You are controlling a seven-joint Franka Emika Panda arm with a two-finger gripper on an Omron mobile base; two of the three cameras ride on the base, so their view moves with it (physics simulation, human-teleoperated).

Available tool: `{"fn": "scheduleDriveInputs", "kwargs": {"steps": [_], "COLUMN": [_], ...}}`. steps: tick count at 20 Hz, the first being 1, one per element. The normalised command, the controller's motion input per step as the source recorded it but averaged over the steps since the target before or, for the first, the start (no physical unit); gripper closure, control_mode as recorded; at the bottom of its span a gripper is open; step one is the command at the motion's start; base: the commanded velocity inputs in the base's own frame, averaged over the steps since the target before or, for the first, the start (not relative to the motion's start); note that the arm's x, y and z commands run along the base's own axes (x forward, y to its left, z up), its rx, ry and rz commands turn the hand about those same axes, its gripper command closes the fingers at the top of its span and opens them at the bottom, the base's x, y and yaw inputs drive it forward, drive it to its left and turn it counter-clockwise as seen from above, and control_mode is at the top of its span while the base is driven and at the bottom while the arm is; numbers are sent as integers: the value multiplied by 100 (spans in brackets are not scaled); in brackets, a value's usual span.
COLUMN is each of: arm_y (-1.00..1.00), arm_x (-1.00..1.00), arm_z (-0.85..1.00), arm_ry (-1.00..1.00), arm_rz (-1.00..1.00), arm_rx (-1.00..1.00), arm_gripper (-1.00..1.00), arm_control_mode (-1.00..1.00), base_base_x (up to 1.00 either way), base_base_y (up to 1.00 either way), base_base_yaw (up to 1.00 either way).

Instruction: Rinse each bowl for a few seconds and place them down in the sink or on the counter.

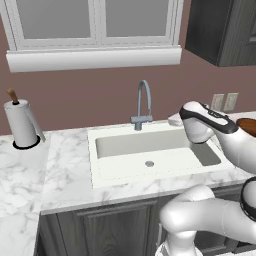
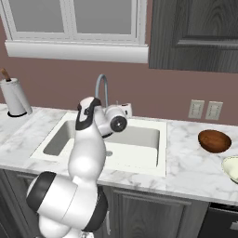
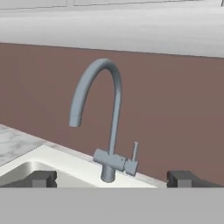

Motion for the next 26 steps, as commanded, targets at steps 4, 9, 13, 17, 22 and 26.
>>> {"fn": "scheduleDriveInputs", "kwargs": {"steps": [4,9,13,17,22,26], "arm_y": [1,0,7,14,19,13], "arm_x": [23,15,13,20,29,28], "arm_z": [-13,-18,-17,-19,-15,-6], "arm_ry": [-3,-8,-9,-4,0,1], "arm_rz": [1,1,2,3,3,4], "arm_rx": [0,0,-1,0,0,2], "arm_gripper": [-100,-100,-100,-100,-100,-100], "arm_control_mode": [-100,-100,-100,-100,-100,-100], "base_base_x": [0,0,0,0,0,0], "base_base_y": [0,0,0,0,0,0], "base_base_yaw": [0,0,0,0,0,0]}}
